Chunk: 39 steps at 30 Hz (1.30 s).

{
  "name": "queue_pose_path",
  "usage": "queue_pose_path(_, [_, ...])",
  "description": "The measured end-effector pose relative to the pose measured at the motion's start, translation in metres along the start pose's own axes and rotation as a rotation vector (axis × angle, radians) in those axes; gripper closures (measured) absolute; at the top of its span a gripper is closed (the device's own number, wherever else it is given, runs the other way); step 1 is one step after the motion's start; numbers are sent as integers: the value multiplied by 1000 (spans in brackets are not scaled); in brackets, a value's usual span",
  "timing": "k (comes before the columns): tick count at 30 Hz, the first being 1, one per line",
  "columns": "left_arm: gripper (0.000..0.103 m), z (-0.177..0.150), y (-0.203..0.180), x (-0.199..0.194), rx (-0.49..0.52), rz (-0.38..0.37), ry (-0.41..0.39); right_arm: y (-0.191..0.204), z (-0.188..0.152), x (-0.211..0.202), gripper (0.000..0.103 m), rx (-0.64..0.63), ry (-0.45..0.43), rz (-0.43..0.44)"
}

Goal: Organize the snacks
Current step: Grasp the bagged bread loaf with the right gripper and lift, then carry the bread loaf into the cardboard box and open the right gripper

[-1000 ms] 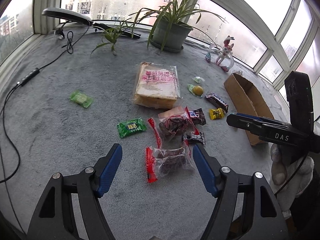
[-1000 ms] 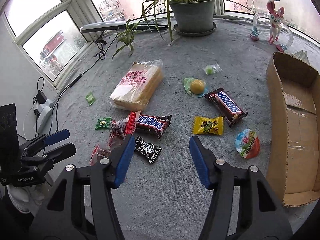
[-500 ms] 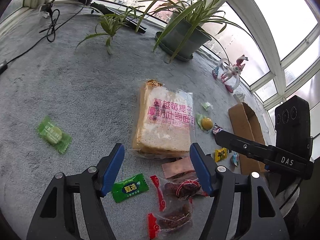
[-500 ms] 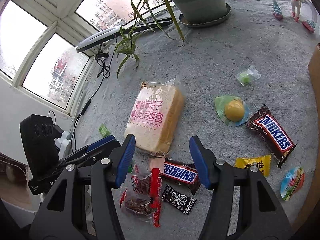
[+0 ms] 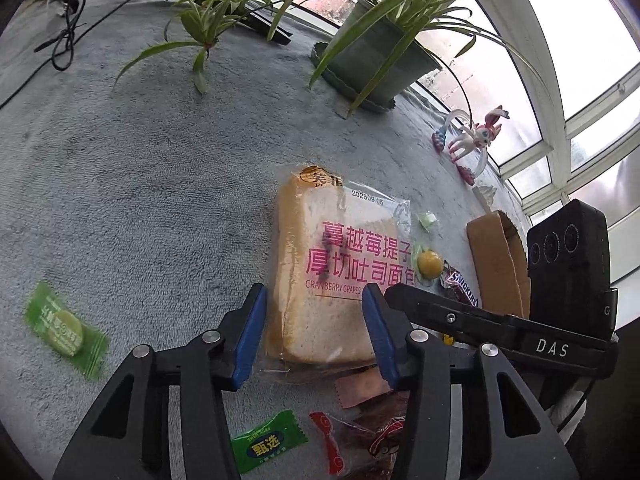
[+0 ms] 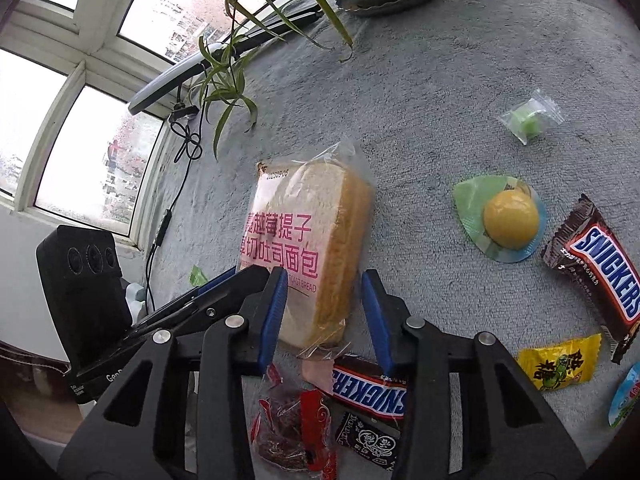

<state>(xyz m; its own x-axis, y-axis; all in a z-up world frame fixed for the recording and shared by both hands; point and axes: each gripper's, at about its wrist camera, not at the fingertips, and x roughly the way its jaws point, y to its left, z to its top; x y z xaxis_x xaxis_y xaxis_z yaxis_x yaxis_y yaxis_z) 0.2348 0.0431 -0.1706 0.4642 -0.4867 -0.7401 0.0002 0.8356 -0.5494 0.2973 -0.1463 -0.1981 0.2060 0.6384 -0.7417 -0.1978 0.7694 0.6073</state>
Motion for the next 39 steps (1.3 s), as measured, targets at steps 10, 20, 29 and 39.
queue_pose_path(10, [63,-1,-10,-5,26,11,-12,7,4,2,64,-9,14,10])
queue_pose_path(20, [63,-4,-31,-19,55,-1,-55,7,-2,-28,65,-25,-16,37])
queue_pose_path(29, [63,-9,-75,-16,97,-23,-86,-14,-11,-78,65,-18,-76,37])
queue_pose_path(39, [63,-12,-140,2,183,-96,-75,-50,-25,-151,65,14,-173,-7])
